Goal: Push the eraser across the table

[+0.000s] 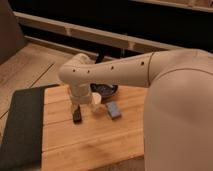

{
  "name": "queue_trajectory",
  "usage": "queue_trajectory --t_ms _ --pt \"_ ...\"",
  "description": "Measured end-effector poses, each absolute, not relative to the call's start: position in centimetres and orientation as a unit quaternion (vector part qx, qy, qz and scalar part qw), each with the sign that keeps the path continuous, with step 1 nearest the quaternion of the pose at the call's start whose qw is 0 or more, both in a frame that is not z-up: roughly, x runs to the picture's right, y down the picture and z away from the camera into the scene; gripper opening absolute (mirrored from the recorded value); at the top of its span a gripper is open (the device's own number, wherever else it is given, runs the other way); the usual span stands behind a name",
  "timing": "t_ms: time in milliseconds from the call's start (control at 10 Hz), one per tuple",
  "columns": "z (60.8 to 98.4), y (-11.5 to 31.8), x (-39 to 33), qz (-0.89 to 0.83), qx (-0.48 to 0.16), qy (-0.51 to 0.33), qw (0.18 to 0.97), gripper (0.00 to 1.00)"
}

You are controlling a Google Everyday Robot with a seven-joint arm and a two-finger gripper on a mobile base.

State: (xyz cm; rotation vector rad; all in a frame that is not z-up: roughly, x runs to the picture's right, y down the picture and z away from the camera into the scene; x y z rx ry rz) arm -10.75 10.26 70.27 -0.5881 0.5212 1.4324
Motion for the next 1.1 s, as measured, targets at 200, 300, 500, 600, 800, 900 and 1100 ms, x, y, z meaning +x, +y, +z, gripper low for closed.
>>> queue_trajectory --t_ms 200,300,500,600,800,900,1100 --pt "70.2 9.5 -10.8 0.638 -0.247 0.219 0.696 0.65" --pt "70.2 8.7 -11.1 0.632 -0.231 0.203 0.712 0.65" --pt "69.8 7.4 -13.3 0.569 -0.187 0.143 0.788 0.65" --pt "69.6 7.3 -14.4 0.545 -0.178 0.119 0.811 0.65" --pt "69.2 7.3 -15.7 0.515 -0.163 0.084 0.838 0.65" --pt "69.2 7.3 -15.8 0.513 -0.163 0.082 0.838 0.65" --pt "69.2 7.3 -15.8 0.514 -0.163 0.082 0.838 0.65"
